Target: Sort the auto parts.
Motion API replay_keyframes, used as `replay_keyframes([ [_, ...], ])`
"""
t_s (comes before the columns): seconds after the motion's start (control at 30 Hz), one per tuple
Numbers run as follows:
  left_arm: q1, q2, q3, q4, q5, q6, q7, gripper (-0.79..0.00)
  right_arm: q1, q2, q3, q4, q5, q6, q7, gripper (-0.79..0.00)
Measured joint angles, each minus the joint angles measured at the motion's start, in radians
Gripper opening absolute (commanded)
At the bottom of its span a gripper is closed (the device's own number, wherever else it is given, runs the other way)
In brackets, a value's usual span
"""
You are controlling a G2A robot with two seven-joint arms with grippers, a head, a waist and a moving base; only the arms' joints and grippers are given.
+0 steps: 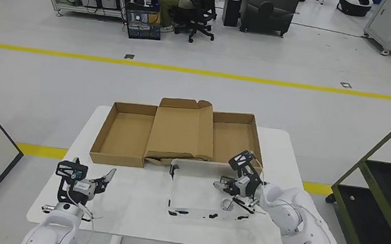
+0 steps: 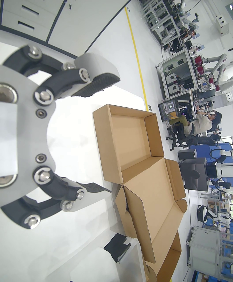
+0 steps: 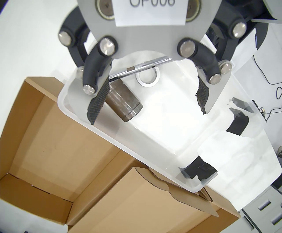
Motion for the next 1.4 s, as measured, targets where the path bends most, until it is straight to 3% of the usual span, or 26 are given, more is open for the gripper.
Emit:
replay_keyframes([
  [0.2, 0.0, 0.0, 0.0, 0.0, 0.0, 0.0, 0.0, 0.0, 0.053, -0.011, -0.044, 0.071, 0.001, 0.06, 0.015, 0.0],
  [0.7, 0.0, 0.0, 0.0, 0.0, 0.0, 0.0, 0.0, 0.0, 0.146, -0.04, -0.162, 0.228, 0.032, 0.054, 0.024, 0.0],
  [0.9, 0.0, 0.0, 0.0, 0.0, 0.0, 0.0, 0.0, 0.0, 0.144, -0.039, -0.178, 0.19, 0.058, -0.036, 0.022, 0.0],
  [1.13, 0.0, 0.0, 0.0, 0.0, 0.0, 0.0, 0.0, 0.0, 0.085, -0.019, -0.126, 0.106, 0.033, -0.048, 0.01, 0.0],
  [1.4, 0.0, 0.0, 0.0, 0.0, 0.0, 0.0, 0.0, 0.0, 0.085, -0.014, -0.157, 0.095, -0.019, -0.04, 0.126, 0.0],
])
